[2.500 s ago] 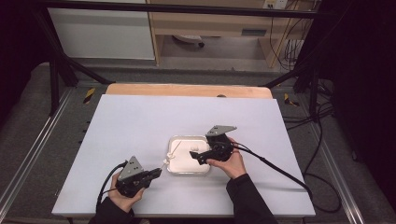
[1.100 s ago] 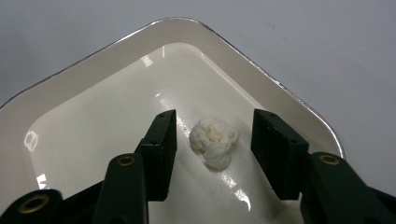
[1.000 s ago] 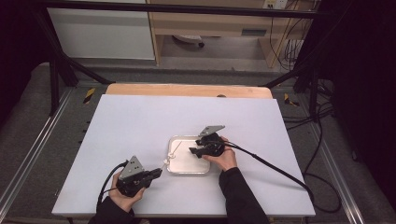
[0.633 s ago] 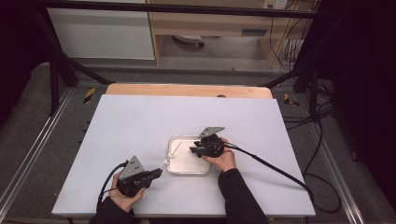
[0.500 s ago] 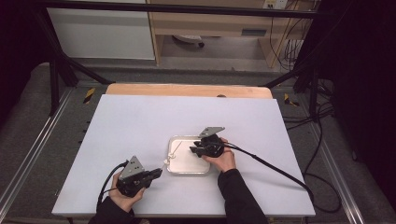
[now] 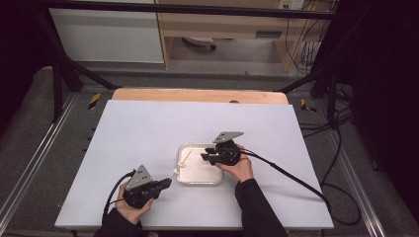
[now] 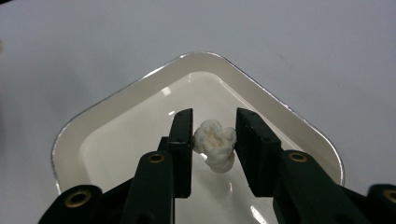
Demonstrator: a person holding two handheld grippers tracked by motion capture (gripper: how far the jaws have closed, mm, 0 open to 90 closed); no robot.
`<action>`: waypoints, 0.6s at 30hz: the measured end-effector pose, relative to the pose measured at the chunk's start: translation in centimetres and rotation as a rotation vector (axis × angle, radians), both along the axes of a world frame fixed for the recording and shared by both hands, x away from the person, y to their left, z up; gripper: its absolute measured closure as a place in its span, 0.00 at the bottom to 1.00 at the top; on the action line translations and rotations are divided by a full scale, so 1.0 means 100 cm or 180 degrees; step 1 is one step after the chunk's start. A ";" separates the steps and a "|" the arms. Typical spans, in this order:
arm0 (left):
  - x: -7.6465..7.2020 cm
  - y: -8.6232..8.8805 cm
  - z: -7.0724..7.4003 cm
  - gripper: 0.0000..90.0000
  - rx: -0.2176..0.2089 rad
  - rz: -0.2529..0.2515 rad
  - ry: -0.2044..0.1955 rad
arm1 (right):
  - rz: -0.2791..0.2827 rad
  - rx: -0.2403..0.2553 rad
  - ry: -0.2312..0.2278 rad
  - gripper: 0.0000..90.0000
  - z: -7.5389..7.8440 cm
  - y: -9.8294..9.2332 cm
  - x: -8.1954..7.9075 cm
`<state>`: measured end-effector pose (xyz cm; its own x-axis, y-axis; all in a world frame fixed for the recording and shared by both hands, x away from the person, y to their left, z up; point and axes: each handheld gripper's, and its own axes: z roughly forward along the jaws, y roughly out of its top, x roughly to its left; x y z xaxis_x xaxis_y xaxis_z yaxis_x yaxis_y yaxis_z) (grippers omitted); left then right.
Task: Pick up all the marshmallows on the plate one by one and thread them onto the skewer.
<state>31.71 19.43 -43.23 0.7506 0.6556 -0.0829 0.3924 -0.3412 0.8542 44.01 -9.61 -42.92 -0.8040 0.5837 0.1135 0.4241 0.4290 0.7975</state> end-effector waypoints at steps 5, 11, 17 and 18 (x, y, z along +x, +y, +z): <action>0.000 0.000 0.000 0.98 0.0010 -0.0009 -0.0001 | 0.0045 0.0142 0.0001 0.76 0.011 -0.003 -0.006; 0.000 -0.001 0.000 0.98 0.0001 -0.0021 0.0000 | 0.0066 0.0225 -0.0042 0.76 0.023 -0.008 -0.011; -0.001 -0.001 0.001 0.98 -0.0007 -0.0027 -0.0016 | 0.0078 0.0349 -0.0039 0.76 0.032 -0.013 -0.019; -0.001 -0.001 0.001 0.98 -0.0007 -0.0032 -0.0019 | 0.0066 0.0372 -0.0044 0.76 0.034 -0.015 -0.021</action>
<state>31.62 19.36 -43.15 0.7576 0.6478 -0.0799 0.3840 -0.3433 0.8572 41.93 -11.06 -39.51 -0.8178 0.5503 0.1685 0.4046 0.3415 0.8483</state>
